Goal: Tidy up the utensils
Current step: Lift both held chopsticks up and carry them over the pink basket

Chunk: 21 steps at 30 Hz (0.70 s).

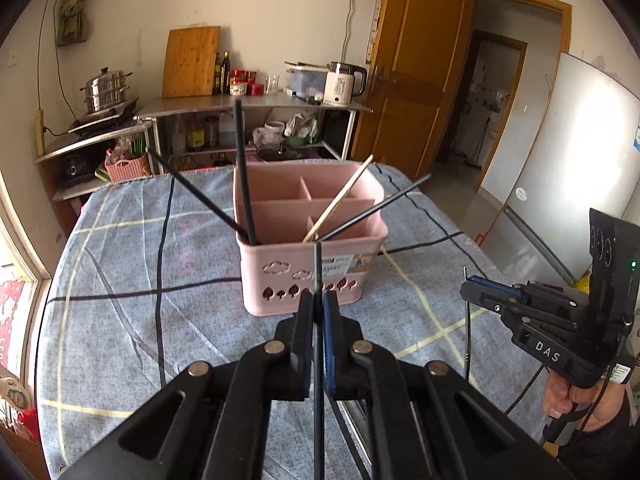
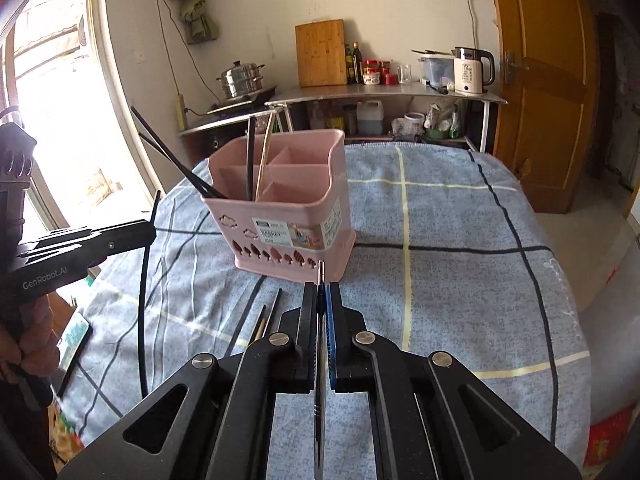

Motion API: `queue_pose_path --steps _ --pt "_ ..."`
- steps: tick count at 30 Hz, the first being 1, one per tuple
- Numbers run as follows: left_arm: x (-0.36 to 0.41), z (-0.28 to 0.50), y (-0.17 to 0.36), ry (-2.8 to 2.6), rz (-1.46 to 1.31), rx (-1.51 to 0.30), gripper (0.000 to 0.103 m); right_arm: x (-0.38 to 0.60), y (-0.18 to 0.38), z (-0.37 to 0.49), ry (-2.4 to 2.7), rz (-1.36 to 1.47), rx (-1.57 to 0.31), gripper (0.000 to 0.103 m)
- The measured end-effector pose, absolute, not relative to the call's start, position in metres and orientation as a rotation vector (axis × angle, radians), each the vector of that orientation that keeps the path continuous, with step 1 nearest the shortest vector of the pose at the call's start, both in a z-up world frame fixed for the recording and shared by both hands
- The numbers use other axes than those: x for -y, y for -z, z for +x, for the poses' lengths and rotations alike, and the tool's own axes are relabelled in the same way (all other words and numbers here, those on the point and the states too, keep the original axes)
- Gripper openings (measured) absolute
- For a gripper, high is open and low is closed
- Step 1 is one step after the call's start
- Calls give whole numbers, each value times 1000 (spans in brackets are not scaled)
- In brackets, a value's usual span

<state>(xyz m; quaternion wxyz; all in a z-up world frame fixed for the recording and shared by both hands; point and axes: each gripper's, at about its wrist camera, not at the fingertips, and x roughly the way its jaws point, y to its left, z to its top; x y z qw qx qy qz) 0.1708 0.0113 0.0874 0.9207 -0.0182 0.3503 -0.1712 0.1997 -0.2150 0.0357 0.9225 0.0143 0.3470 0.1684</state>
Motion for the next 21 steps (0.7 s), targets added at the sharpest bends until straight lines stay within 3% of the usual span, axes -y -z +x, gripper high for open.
queue_pose_path --steps 9,21 --pt "-21 150 -130 365 -48 -610 5 223 -74 182 -346 40 -599 4" --pt "-19 149 -128 374 -55 -624 5 228 -79 178 -352 38 -588 3"
